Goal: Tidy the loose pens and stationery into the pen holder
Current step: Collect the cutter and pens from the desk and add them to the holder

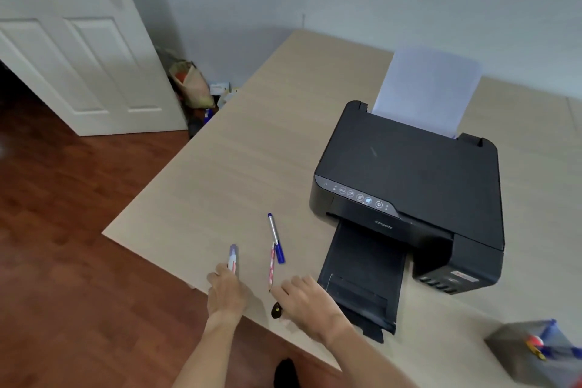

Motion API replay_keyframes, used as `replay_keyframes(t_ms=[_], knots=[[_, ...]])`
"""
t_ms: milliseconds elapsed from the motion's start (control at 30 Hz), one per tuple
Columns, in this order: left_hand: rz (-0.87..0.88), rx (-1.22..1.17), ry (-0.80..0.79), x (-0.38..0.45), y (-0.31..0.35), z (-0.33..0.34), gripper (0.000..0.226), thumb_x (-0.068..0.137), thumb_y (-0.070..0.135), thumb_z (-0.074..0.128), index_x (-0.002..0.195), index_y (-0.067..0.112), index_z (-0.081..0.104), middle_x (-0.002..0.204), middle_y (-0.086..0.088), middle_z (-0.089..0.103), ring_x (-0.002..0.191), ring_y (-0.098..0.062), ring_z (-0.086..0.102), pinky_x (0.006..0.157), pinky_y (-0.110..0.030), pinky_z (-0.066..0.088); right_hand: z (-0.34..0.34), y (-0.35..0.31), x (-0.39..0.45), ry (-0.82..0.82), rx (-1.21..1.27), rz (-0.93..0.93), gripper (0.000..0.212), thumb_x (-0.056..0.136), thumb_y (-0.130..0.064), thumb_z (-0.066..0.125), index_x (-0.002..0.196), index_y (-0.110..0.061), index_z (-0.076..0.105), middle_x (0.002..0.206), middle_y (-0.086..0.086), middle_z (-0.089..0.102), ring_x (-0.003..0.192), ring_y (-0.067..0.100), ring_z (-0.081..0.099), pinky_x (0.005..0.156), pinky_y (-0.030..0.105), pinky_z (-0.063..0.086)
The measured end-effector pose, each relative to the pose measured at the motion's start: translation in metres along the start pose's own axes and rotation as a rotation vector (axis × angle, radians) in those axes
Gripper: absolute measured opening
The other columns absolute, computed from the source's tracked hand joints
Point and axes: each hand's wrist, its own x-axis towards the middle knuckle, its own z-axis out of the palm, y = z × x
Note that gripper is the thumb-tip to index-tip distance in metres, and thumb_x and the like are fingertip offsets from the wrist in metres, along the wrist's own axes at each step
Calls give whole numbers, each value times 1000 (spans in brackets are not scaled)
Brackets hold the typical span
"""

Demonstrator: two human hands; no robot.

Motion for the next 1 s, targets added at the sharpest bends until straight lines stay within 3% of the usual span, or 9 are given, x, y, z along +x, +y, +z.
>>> replay_keyframes(t_ms=[67, 167, 267, 367, 433, 533, 700, 900, 1000], knots=[[40, 16, 52, -4, 0, 1, 43, 87, -1, 46, 130, 5, 44, 106, -15, 43, 66, -23, 42, 67, -36, 44, -10, 0, -2, 135, 76, 3, 47, 71, -32, 82, 102, -17, 50, 81, -3, 54, 68, 17, 52, 64, 30, 50], [90, -146, 134, -17, 16, -4, 29, 93, 1, 43, 121, 0, 51, 111, -20, 45, 73, -31, 48, 72, -39, 43, -23, -1, -14, 353, 407, 139, 21, 88, -20, 66, 103, -18, 50, 91, -3, 57, 79, 14, 52, 77, 26, 50], [247, -241, 181, -32, 45, -4, 24, 94, 2, 40, 109, -1, 58, 105, -19, 52, 81, -26, 44, 75, -33, 35, -32, 6, -35, 514, 588, 356, 17, 90, -11, 61, 105, -15, 54, 98, -1, 58, 82, 11, 46, 78, 28, 50], [444, -234, 123, -53, 78, 10, 18, 91, 3, 41, 93, 6, 59, 88, -11, 56, 82, -26, 51, 63, -29, 34, -37, 24, -74, 553, 825, 570, 15, 99, -19, 45, 113, -18, 49, 114, 5, 55, 96, 22, 51, 86, 38, 48], [501, -273, 73, -67, 97, 17, 17, 89, 3, 43, 93, 13, 57, 84, -5, 56, 81, -22, 55, 59, -28, 42, -32, 37, -99, 605, 807, 622, 10, 100, -22, 41, 108, -28, 42, 113, 0, 54, 92, 25, 52, 83, 36, 47], [643, -268, 5, -101, 128, 36, 17, 86, 6, 53, 85, 22, 58, 78, 3, 62, 72, -16, 61, 55, -31, 53, -26, 59, -152, 751, 866, 812, 12, 99, -18, 45, 102, -29, 44, 100, -7, 53, 85, 13, 51, 77, 27, 44], [1104, -84, -184, -148, 173, 76, 17, 81, 5, 63, 79, 22, 66, 76, 15, 61, 72, -7, 60, 60, -17, 50, -24, 88, -255, 1173, 828, 1204, 21, 96, -2, 46, 103, -21, 50, 90, -6, 56, 91, -4, 51, 81, 5, 35], [1322, -51, -418, -219, 232, 120, 13, 81, 12, 63, 79, 25, 63, 76, 12, 60, 69, -12, 58, 58, -30, 52, -12, 96, -344, 1366, 703, 1457, 21, 92, -15, 39, 108, -13, 52, 92, -5, 55, 89, -6, 52, 76, 8, 38], [1375, -47, -472, -249, 250, 136, 17, 83, 14, 57, 87, 30, 52, 77, 18, 61, 69, -4, 55, 61, -23, 47, -9, 95, -361, 1387, 671, 1503, 23, 91, -23, 35, 106, -15, 51, 90, -8, 53, 82, 10, 55, 68, 15, 39]])
